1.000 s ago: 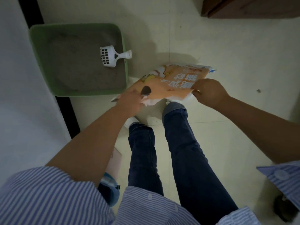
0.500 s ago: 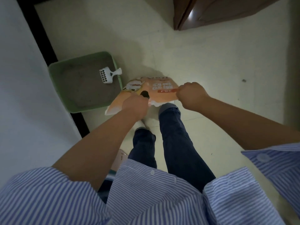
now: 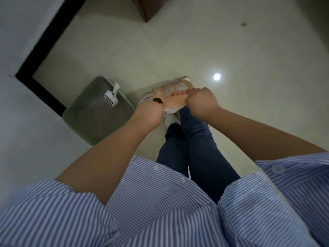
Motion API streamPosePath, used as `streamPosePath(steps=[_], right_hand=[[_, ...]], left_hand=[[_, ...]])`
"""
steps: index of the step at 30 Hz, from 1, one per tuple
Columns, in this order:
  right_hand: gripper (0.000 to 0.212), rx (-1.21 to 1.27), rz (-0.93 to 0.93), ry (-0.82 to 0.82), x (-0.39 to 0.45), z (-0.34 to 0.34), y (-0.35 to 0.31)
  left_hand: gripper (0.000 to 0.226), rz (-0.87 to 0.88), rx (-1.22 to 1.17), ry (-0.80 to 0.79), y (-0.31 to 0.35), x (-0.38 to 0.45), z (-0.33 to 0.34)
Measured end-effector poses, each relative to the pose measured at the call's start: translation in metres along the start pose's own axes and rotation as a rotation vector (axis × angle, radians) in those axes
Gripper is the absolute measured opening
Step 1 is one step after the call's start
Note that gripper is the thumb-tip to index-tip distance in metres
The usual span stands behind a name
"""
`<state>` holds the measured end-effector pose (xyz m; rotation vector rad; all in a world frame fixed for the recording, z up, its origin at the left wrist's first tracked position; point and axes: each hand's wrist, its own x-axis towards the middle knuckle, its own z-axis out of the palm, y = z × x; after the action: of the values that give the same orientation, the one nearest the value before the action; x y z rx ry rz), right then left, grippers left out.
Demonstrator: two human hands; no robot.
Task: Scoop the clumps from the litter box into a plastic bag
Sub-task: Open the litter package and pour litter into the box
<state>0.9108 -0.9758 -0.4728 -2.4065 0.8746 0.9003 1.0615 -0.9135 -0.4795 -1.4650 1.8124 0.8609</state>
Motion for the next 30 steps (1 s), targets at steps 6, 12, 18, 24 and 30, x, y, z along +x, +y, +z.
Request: streamPosePath(steps=[6,12,18,24,30], right_hand=[[0.026,0.276,0.291,0.010,-0.092,0.062,0.022],[0.026,0.508,0.537,0.097,-0.195,0.147,0.038],[0.024,0.798,0.783,0.118,-0.306,0.236,0.063],[0.038,0.823,1.183,0.468,-0.421,0.335,0.082],[0.037,0.920,1.415,0.548,-0.524,0.406,0.100]], left_hand=[[0.026,0.205,0.314,-0.043,0.085,-0.008,-0.034],[0.036,0.298,0.545,-0.107,0.205,0.003,-0.038],[0.031,0.531,0.886,-0.016,0.366,0.009,-0.028],[0.041,0.736,1.171,0.017,0.550,-0.015,-0.009],[0.041,0.877,1.346,-0.001,0.717,-0.038,0.011]])
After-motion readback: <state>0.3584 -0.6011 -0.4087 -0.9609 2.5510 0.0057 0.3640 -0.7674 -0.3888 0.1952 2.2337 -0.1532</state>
